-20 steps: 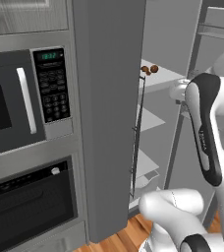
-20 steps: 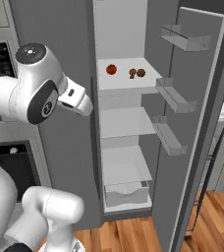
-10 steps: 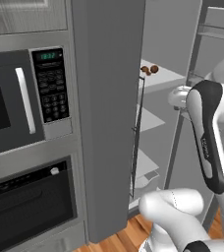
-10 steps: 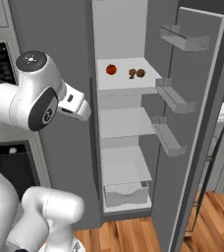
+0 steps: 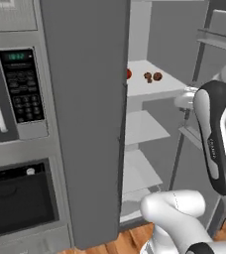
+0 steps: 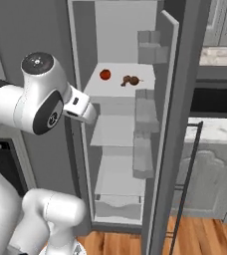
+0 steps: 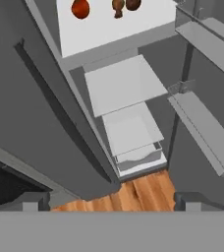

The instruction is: Open the fridge, remove the pear, tomato, and chicken drumstick, and place them on any counter.

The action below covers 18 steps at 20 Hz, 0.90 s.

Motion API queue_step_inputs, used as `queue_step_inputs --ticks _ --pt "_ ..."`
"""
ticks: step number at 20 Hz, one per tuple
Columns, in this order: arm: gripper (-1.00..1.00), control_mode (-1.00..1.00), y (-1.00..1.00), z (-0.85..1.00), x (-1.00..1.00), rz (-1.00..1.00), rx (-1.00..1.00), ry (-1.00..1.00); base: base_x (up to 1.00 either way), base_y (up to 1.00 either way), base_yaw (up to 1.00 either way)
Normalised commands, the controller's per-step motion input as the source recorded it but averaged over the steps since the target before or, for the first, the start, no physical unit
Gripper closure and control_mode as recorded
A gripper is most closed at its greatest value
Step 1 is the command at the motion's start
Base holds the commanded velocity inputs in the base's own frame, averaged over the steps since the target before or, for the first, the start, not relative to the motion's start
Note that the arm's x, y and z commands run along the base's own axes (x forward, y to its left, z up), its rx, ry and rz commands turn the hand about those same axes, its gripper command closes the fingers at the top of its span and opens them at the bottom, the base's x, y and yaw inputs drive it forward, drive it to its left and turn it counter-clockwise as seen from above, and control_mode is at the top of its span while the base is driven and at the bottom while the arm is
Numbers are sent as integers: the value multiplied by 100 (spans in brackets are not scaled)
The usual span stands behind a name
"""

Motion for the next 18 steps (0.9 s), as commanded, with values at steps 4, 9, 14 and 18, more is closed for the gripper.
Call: queue_step_inputs --ticks 4,9,14,18 --pt "-100 100 0 0 0 0 0 0 83 -36 35" --pt "-100 100 0 0 0 0 0 0 70 -58 27" --pt "-100 -100 -6 -1 10 2 -1 -1 48 -34 13" --pt "-100 -100 -6 -1 50 4 -14 -9 0 0 0"
